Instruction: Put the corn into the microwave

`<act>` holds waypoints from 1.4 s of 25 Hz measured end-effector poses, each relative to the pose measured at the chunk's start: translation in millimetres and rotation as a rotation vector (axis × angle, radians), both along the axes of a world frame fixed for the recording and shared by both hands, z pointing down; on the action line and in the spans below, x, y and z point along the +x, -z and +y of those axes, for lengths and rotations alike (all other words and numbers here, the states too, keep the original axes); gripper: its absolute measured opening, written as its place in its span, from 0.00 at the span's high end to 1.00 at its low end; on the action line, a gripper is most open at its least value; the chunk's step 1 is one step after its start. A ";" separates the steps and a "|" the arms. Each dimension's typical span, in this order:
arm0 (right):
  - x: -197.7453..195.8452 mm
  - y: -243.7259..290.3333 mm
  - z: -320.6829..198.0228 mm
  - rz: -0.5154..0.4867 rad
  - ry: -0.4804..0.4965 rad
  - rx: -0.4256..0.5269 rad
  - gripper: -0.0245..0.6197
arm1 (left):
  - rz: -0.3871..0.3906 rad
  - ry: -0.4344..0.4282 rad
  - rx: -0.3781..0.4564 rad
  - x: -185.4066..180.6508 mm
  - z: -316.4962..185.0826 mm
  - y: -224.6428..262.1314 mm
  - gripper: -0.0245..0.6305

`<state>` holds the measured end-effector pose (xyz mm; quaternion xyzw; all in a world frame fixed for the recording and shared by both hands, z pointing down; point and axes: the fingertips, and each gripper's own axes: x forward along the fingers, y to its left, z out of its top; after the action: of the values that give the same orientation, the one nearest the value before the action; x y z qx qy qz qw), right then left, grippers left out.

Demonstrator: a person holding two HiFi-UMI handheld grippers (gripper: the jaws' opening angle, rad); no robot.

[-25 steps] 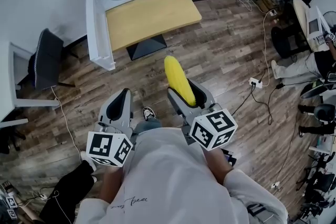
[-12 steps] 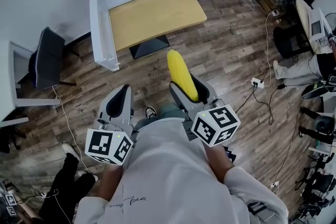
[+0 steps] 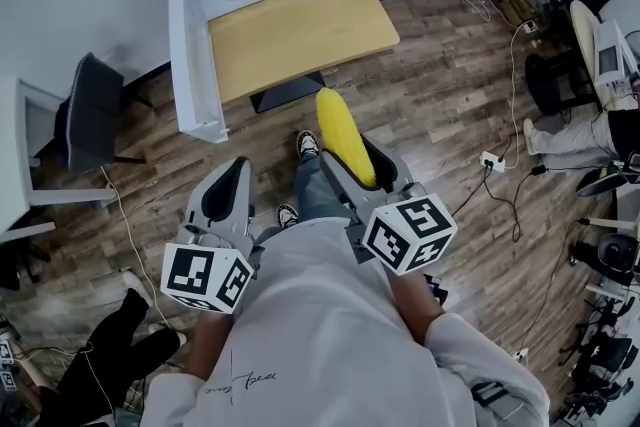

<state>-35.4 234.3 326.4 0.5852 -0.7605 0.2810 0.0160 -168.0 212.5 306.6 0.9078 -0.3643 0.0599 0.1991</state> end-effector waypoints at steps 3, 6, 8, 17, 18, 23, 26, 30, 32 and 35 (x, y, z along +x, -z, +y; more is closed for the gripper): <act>6.1 -0.2 -18.6 -0.006 0.006 0.000 0.55 | 0.001 0.008 -0.004 6.2 -16.6 -1.0 0.98; 16.1 0.7 -40.6 -0.007 0.010 0.000 0.55 | 0.000 0.011 -0.004 15.5 -36.2 0.1 0.98; 20.5 -0.1 -54.9 -0.009 0.017 -0.001 0.55 | -0.003 0.018 -0.008 19.4 -49.9 -2.4 0.98; 39.5 -3.2 -132.1 -0.023 0.053 -0.006 0.56 | -0.009 0.063 -0.016 34.5 -119.1 -4.9 0.98; 40.3 -3.4 -140.1 -0.026 0.060 -0.008 0.55 | -0.013 0.069 -0.018 35.4 -126.0 -5.0 0.98; 47.0 -2.5 -176.7 -0.045 0.093 -0.016 0.55 | -0.027 0.102 -0.021 41.5 -158.6 -1.7 0.98; 54.1 -0.7 -200.6 -0.053 0.107 -0.013 0.55 | -0.029 0.116 -0.020 49.1 -179.6 1.0 0.98; 63.1 1.2 -231.6 -0.054 0.128 -0.003 0.55 | -0.033 0.132 -0.018 59.7 -205.3 2.9 0.98; 68.3 0.0 -244.4 -0.054 0.137 -0.003 0.55 | -0.034 0.139 -0.020 66.0 -217.2 1.6 0.98; 75.8 -3.7 -261.1 -0.050 0.154 -0.005 0.55 | -0.033 0.149 -0.017 75.9 -235.3 -1.1 0.98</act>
<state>40.5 -26.8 330.0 0.5179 -0.8026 0.2953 0.0201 -92.1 -22.8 307.7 0.8752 -0.4336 0.0629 0.2049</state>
